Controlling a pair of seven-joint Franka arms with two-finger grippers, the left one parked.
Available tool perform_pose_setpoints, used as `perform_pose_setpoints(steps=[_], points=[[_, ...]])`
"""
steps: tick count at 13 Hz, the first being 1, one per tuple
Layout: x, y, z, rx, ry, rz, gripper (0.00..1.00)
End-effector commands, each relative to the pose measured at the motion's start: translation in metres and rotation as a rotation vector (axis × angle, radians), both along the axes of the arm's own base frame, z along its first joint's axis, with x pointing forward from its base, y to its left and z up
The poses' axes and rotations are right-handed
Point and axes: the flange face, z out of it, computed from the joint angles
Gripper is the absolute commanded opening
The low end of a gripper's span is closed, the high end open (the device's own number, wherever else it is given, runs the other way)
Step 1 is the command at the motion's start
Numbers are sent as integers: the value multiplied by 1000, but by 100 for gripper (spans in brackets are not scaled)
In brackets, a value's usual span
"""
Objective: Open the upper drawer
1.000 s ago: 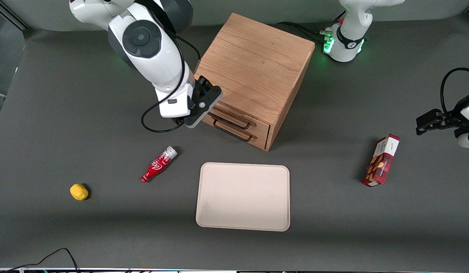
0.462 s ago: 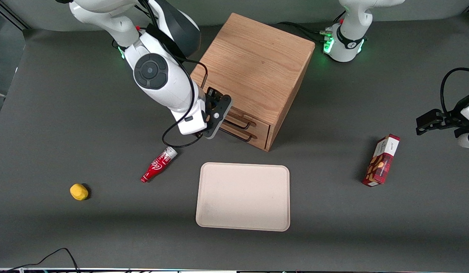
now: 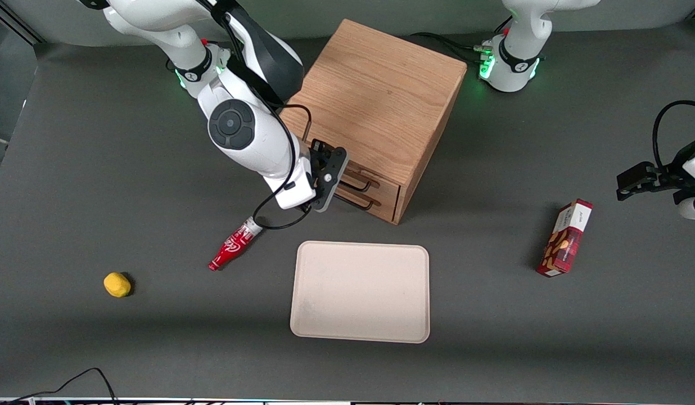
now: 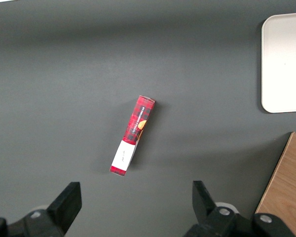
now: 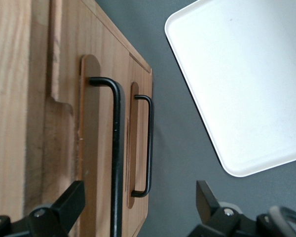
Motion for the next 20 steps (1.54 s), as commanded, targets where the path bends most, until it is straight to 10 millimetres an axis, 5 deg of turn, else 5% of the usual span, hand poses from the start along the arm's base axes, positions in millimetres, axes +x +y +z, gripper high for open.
perform_pose_setpoints(steps=[1, 11, 20], points=[[0, -2, -11, 33, -10, 13, 100], [27, -4, -38, 39, -51, 43, 100], [84, -47, -41, 25, -139, 79, 100]])
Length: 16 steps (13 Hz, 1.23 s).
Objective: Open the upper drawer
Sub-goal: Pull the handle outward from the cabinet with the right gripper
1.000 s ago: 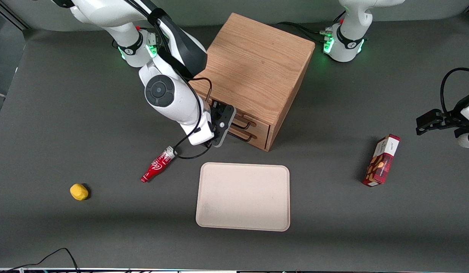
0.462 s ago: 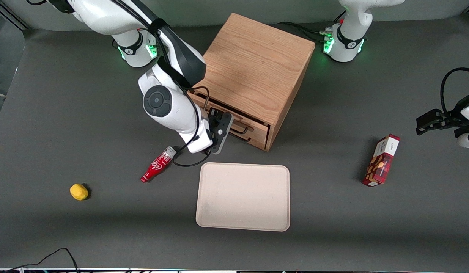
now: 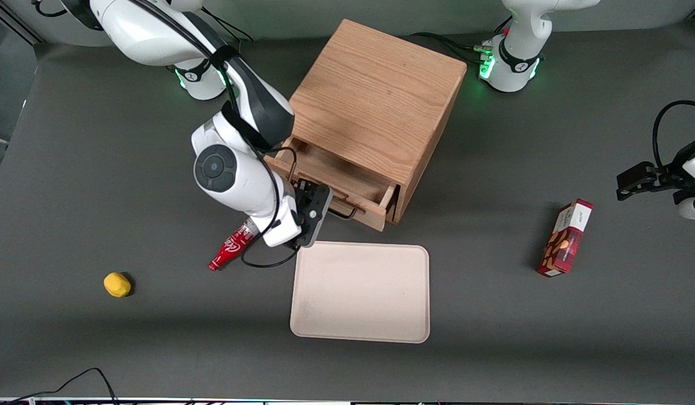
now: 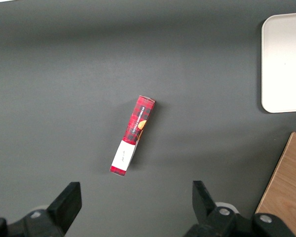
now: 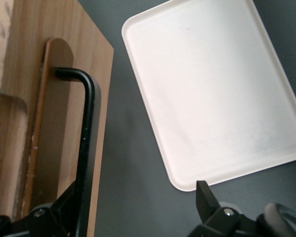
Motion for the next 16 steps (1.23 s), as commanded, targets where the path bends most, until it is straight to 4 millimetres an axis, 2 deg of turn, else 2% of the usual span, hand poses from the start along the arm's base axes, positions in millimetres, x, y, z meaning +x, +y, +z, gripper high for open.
perform_pose_setpoints(steps=[1, 7, 8, 11, 16], points=[[30, -16, 1, 14, -43, 24, 100], [80, -69, 4, 19, -100, -44, 100], [85, -72, 3, 21, -112, -53, 100], [105, -102, 6, 24, -180, -113, 100], [132, -135, -6, 65, -278, -205, 100]])
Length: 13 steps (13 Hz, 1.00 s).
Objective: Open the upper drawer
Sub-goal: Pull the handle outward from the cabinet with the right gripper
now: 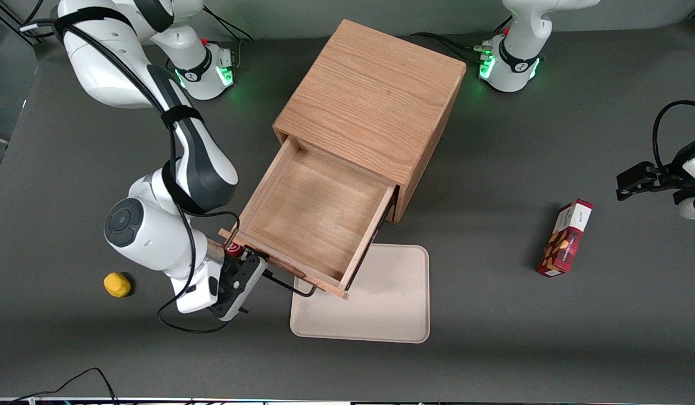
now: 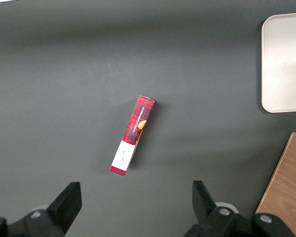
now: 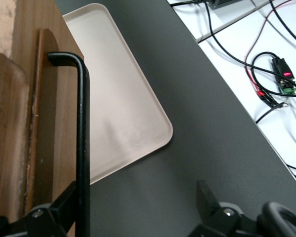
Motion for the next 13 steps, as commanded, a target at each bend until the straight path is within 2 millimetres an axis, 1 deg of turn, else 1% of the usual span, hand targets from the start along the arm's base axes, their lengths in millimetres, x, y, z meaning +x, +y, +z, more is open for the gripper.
perform_pose_setpoints(steps=[1, 3, 4, 6, 8, 10, 11, 12, 13], points=[[20, -15, 0, 20, -72, -37, 100], [19, -14, 9, 45, -66, -56, 100], [20, -20, 26, 107, -57, -105, 100], [8, -19, 71, 205, -24, -168, 100], [-6, -19, 110, 234, 14, -248, 100], [-25, -25, 152, 242, 77, -338, 100], [-37, -38, 165, 231, 124, -400, 100], [-49, -59, 177, 201, 151, -460, 100], [-61, -84, 187, 174, 150, -515, 100]])
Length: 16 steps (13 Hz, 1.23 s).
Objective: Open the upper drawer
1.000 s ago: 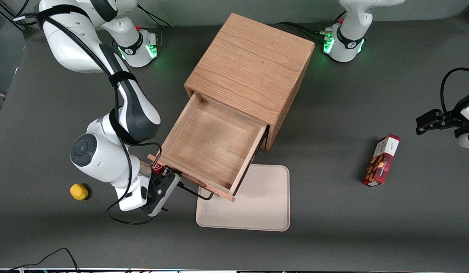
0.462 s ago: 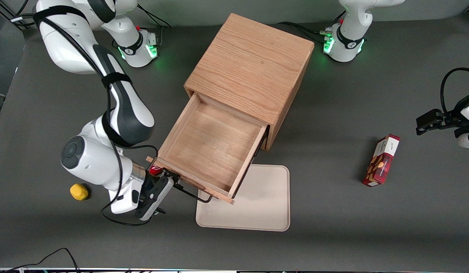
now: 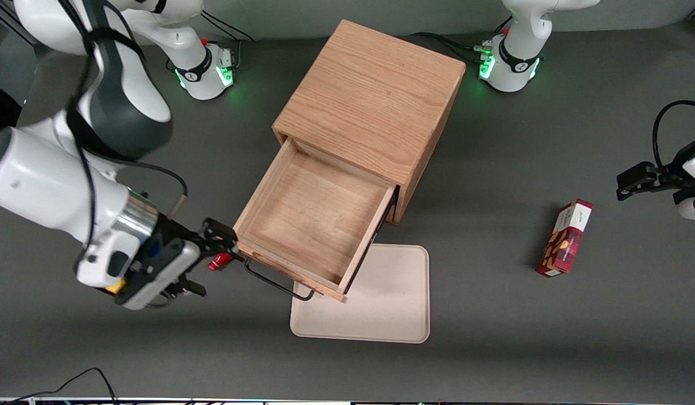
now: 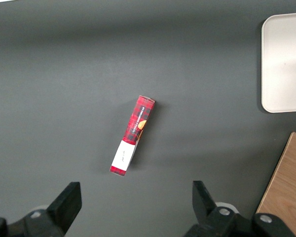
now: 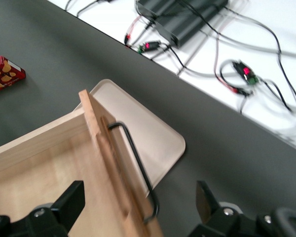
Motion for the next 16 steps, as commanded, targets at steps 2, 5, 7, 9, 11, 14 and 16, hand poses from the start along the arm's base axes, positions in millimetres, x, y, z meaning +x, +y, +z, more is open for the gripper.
perform_pose_setpoints(steps=[2, 5, 7, 9, 11, 14, 16], points=[[-56, -85, 24, -196, 32, -147, 100], [-94, -133, 16, -271, 80, -295, 100], [-121, -146, 6, -286, 80, -436, 100], [-146, -163, 0, -273, 129, -556, 100], [-170, -168, -1, -268, 232, -696, 100], [-178, -189, 13, -286, 329, -756, 100], [-167, -203, 15, -304, 387, -777, 100]])
